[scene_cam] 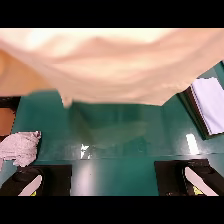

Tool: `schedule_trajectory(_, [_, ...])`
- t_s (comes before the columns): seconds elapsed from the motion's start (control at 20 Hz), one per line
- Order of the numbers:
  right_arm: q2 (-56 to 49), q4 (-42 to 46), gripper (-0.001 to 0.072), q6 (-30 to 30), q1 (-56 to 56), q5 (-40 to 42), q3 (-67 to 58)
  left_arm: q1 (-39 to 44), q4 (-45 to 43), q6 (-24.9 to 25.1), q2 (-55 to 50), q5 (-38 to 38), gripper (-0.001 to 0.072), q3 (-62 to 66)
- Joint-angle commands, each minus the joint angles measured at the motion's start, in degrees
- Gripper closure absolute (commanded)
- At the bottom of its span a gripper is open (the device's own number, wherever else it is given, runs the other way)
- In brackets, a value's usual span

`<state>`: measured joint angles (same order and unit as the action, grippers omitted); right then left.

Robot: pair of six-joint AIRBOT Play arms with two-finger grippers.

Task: Fold the shirts.

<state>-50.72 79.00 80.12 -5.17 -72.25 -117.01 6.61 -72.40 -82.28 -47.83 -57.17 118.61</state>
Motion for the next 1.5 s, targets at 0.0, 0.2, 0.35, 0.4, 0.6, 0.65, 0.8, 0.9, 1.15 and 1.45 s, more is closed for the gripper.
schedule_trajectory(0.0, [-3.8,3.6,0.0695,1.0,0.0,-2.9,-1.0,0.0,-12.6,-3.7,-1.4,-4.5,0.0684,-6.1])
schedule_trajectory(0.2, [-15.3,3.1,0.0695,1.0,0.0,-8.1,2.3,0.0,-15.1,-4.5,-11.4,-9.4,0.0683,-17.5])
schedule_trajectory(0.35, [-24.3,3.1,0.0695,1.0,0.0,-8.2,9.1,0.0,-13.6,-4.7,-23.6,-7.0,0.0683,-22.2])
schedule_trajectory(0.4, [-27.6,3.1,0.0695,1.0,0.0,-7.2,10.9,0.0,-13.3,-4.7,-28.3,-6.1,0.0683,-22.4])
schedule_trajectory(0.6, [-38.8,2.9,0.0693,1.0,1.3,-4.1,12.3,-0.1,-12.2,-5.0,-41.2,-3.1,0.0681,-22.4])
schedule_trajectory(0.65, [-40.5,1.7,0.0692,1.0,1.7,-3.3,12.3,-0.1,-12.2,-5.3,-42.5,-3.1,0.0679,-22.4])
schedule_trajectory(0.8, [-43.5,-1.1,0.0414,1.0,1.4,-1.3,12.1,-0.1,-12.3,-5.1,-42.9,-3.5,0.017,-21.9])
schedule_trajectory(0.9, [-44.1,-4.0,0.0321,0.8,0.2,-1.5,10.3,-0.5,-13.0,-4.2,-41.8,-6.2,0.017,-21.3])
schedule_trajectory(1.15, [-38.4,-15.1,0.0322,-3.3,-4.2,-8.0,15.6,-6.4,-8.7,-4.5,-35.2,-16.9,0.017,-28.7])
schedule_trajectory(1.45, [-24.5,-16.5,0.0323,-4.8,-4.7,-7.6,38.1,-8.8,-5.8,-6.3,-16.1,-8.4,0.0169,-66.5])
